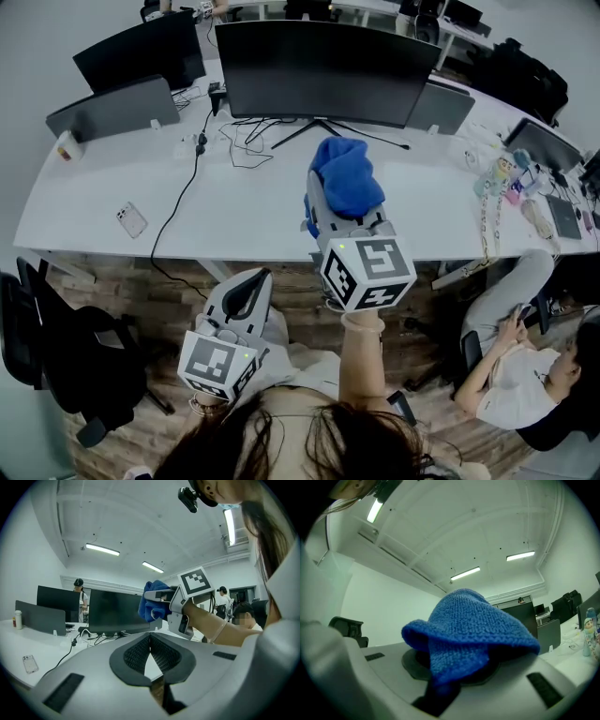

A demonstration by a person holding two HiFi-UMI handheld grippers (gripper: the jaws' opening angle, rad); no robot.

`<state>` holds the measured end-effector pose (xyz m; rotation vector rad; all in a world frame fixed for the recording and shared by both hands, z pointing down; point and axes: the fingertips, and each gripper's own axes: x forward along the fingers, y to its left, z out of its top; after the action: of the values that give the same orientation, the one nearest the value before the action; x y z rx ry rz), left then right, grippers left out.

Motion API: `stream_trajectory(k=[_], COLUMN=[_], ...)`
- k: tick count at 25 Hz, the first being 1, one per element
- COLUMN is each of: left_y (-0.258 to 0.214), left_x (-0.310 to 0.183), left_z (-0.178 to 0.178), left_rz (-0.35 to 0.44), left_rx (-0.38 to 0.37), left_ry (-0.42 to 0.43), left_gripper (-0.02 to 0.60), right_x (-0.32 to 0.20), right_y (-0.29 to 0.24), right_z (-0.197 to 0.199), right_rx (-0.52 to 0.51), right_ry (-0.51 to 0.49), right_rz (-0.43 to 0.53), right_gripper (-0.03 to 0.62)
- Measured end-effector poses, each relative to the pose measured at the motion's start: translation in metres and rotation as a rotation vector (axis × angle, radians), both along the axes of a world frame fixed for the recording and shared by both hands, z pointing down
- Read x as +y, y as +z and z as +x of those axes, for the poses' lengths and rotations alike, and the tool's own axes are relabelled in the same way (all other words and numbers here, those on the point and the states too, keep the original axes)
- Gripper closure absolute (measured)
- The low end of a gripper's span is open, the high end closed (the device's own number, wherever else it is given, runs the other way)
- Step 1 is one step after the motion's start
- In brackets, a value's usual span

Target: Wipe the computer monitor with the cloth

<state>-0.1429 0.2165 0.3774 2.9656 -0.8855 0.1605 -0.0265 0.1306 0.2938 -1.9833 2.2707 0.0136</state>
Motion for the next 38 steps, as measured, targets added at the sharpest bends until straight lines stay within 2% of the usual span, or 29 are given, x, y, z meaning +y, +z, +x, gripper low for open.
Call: stream_trajectory(k=[6,14,33,38], left_y=[-0.007,-0.017,-0.019,-0.020], left_x=[0.006,0.008,0.024,0.025], left_z=[0.005,0.012,0.018,0.015], left_rz=[0.017,0.037,0.056,0.049], left_rx=[0.007,0.006,-0.002,-0.001], left_ry=[0.009,0.024,0.075,0.066], left_gripper=[0.572,0.572,0.572,0.572], right_x=[0.018,0.029,0.048,0.047], right_y=[0.007,0.017,0.027,0.027], right_z=[0.010,0.010,0.012,0.010], right_rx=[0.042,0.139,0.152,0.158], right_ry=[0.010,-0.041,-0.030,-0.031], right_rz=[-0.010,-0.023,-0.037,-0.041], right_gripper=[0.497,0.497,0.497,0.497])
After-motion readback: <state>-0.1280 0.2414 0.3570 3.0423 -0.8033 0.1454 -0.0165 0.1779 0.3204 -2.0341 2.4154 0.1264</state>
